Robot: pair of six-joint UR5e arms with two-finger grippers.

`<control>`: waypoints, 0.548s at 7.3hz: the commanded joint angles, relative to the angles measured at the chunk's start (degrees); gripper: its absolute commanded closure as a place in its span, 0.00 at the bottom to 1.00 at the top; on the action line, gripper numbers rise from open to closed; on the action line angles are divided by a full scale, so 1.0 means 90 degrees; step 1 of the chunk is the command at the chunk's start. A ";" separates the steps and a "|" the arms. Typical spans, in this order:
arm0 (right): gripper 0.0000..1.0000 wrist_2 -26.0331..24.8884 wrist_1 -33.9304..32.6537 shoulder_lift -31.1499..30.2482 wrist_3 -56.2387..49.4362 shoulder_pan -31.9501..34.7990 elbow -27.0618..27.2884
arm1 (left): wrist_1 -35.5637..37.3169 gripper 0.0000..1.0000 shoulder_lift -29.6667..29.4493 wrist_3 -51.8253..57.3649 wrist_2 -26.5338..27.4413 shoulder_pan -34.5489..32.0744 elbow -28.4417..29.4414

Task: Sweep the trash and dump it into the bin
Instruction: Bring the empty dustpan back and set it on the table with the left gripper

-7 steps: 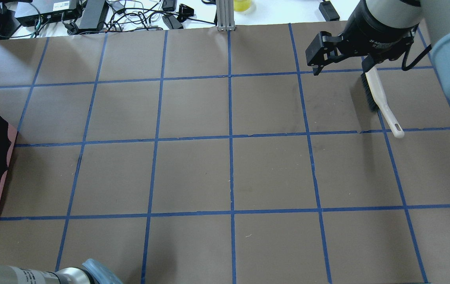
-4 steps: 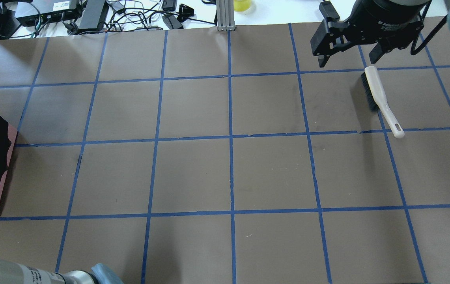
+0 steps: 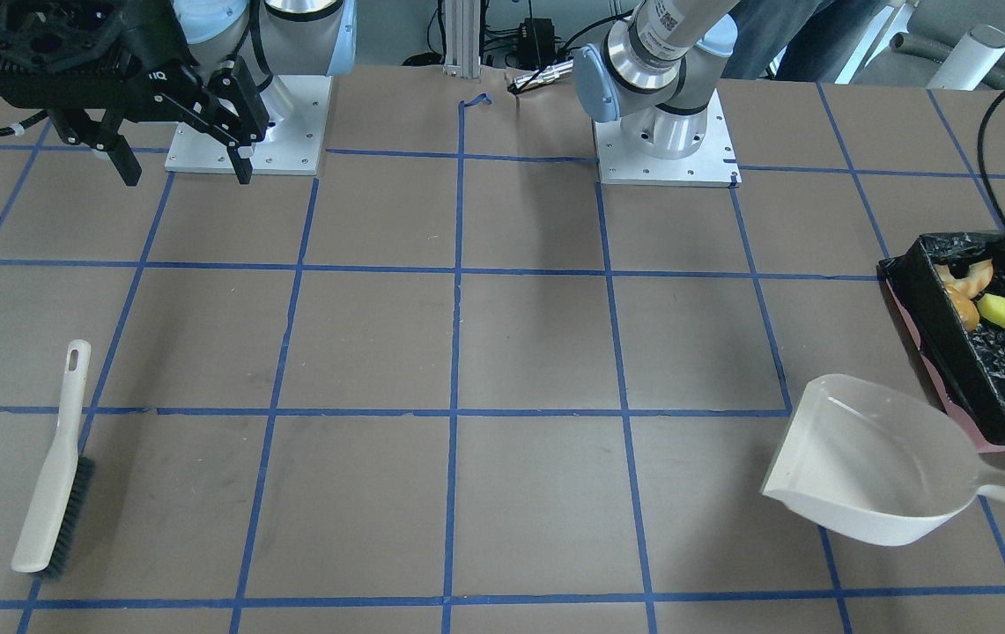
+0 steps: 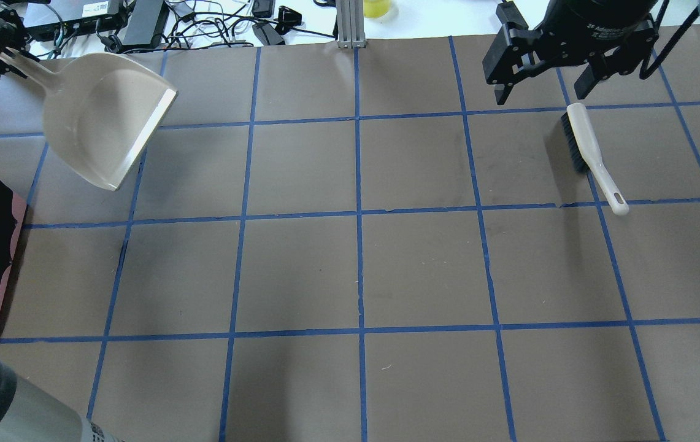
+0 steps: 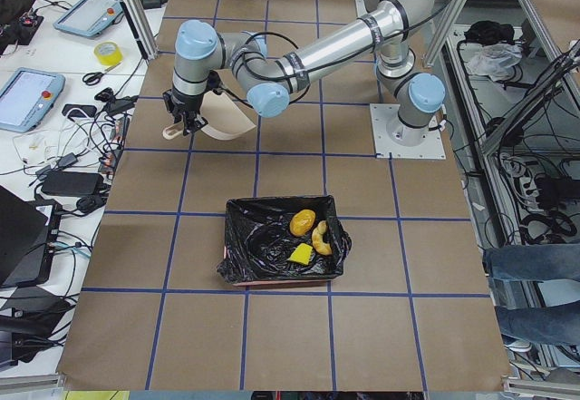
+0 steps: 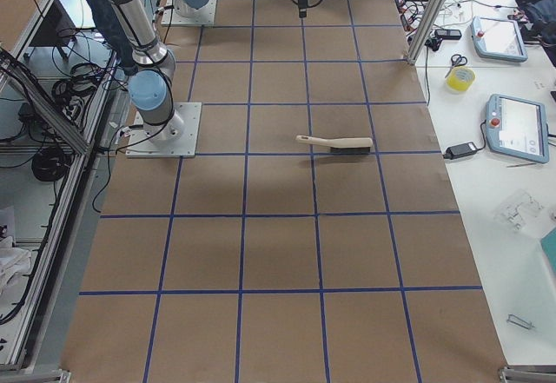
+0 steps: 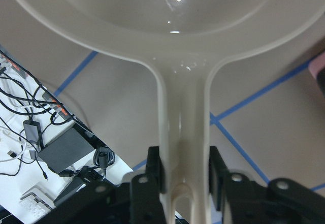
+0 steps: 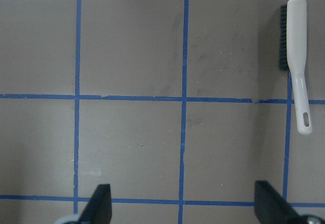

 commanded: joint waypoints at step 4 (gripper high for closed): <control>0.00 0.0045 0.0000 -0.0003 0.0009 0.0000 0.0037 | 0.0086 0.98 -0.0905 -0.4749 0.0207 -0.1443 0.0067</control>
